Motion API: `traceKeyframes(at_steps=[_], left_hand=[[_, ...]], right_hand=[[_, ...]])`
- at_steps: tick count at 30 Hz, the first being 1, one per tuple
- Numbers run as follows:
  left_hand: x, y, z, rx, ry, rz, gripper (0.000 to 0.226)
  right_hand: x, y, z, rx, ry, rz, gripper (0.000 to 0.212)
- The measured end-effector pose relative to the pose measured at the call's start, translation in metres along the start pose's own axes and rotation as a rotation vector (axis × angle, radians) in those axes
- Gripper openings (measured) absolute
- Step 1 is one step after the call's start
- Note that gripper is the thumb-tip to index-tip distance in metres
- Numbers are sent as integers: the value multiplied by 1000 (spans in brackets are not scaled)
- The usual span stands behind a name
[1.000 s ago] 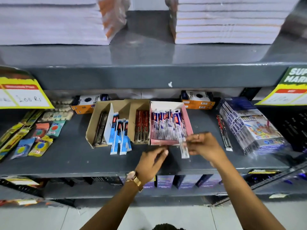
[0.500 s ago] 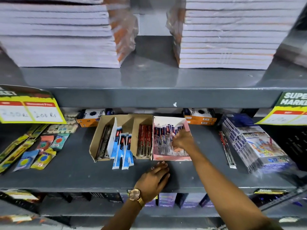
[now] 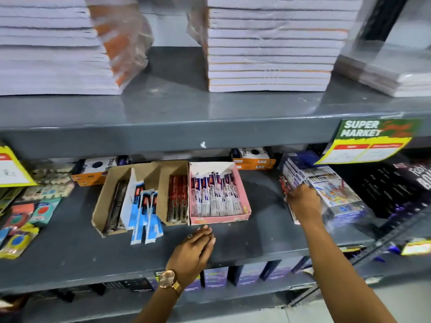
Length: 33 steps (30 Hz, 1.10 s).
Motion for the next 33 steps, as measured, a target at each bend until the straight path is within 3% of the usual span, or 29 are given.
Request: traceKeyframes(at_steps=[3,11,15,18,20,22,24,29,33], left_hand=[[-1,-1,-2,-16,-80,86,78],[-2,2,-2,12,22,0,102],[-2,4,-4,-3,13,5,86],[-3,6,-4,-29,11,-93,74],[-7,13,-4,-84,58,-244,55],[-13,22,-4,-167,95,-411,37],[-21,28,-4,-185,134,-610,25],[-36,34,-2,-106,326,-1184,24],[-38,38,-3,-45,468,-1451,41]], right_hand=[[-15,-7,0,69,-13,-153,39],[-18,-15,0,-28,9,-135,29],[-23,-9,2,-55,23,6,22],[-24,-5,-1,1,75,285,18],[-11,-4,-19,162,133,577,14],[8,-2,-54,467,121,897,8],[23,-2,-93,780,38,1084,21],[31,-37,-158,1228,-252,1323,43],[29,-65,-199,1548,-436,1468,37]])
Point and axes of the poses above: each hand's wrist, its own z-axis towards the middle knuckle, its own y-axis out of the back of the hand, x = y × z, the point moved 4 cm from there along z, towards the middle knuckle, and after that the axes turned 3 degrees about y, right-handed, at the moved point
